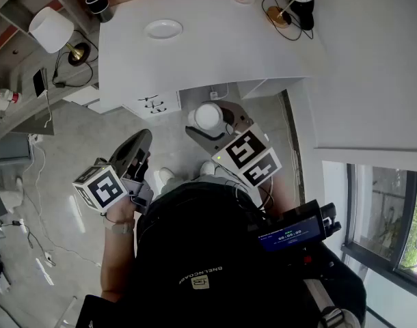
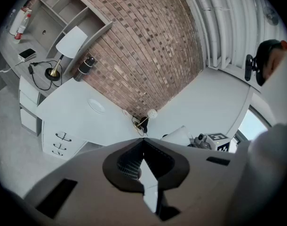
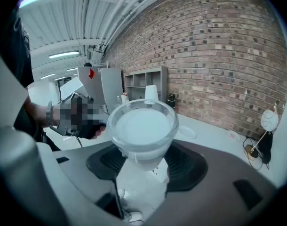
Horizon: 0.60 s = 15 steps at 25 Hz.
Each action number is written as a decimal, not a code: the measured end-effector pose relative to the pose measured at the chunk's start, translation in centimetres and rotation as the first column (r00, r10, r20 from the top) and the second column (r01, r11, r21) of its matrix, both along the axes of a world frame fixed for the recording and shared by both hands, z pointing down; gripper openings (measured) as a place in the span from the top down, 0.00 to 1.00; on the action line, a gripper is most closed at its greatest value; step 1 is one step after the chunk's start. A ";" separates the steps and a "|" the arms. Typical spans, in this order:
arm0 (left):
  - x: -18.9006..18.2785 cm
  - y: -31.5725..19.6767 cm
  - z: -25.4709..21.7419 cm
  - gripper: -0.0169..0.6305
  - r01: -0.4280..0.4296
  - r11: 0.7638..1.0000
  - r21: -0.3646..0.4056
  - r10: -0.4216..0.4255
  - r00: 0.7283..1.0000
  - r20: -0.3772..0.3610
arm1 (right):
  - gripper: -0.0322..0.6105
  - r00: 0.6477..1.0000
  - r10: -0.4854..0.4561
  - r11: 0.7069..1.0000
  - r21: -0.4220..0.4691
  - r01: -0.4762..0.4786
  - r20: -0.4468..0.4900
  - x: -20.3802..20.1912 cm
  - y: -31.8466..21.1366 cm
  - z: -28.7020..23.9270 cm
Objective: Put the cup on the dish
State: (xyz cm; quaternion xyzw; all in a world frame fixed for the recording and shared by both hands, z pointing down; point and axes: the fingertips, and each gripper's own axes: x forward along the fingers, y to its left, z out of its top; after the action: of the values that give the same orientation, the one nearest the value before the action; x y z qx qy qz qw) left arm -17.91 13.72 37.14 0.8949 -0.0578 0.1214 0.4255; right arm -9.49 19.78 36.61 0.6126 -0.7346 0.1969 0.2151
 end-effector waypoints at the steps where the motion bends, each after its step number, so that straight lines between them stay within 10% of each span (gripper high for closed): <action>1: 0.0 -0.1 0.0 0.96 0.002 1.000 0.001 -0.002 1.000 0.002 | 0.55 1.000 0.000 1.000 0.000 0.000 0.000 0.0 0.0 0.0; 15: 0.0 0.0 0.2 0.96 0.005 1.000 0.008 -0.005 1.000 0.014 | 0.55 1.000 0.007 1.000 0.006 -0.007 0.005 0.5 0.0 -0.3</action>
State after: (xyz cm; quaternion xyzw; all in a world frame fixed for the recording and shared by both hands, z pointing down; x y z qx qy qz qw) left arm -17.90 13.70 37.33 0.8955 -0.0635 0.1263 0.4220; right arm -9.02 19.83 36.36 0.6155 -0.7335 0.1967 0.2107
